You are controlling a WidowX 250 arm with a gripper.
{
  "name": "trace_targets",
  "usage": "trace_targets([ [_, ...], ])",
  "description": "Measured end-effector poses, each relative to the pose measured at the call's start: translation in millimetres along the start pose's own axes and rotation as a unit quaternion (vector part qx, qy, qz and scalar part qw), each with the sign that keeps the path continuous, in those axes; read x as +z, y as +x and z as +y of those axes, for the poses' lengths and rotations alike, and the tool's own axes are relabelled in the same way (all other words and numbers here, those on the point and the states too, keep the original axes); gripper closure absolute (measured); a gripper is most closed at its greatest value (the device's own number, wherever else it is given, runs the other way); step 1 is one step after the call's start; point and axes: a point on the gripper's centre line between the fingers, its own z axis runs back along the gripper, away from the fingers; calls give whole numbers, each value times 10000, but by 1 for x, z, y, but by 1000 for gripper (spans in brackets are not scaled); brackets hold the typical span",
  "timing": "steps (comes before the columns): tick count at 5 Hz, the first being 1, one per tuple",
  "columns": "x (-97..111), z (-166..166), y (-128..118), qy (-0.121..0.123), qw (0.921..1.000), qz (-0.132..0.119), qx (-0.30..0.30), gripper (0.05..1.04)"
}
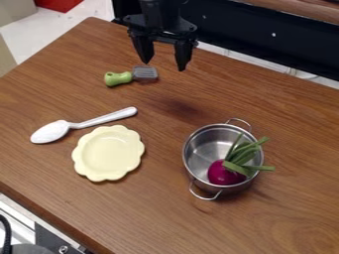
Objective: Move the red vegetable from the silver pot to the top right corner of the table
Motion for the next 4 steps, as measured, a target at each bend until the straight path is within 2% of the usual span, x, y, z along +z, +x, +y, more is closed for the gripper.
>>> trace_targets([
  [1, -12, -1, -8, -37, 9998, 211, 26, 85],
  [2, -14, -5, -17, -134, 9991, 400, 36, 85],
  [4, 10, -25, -26, -481, 9976, 503, 65, 84],
])
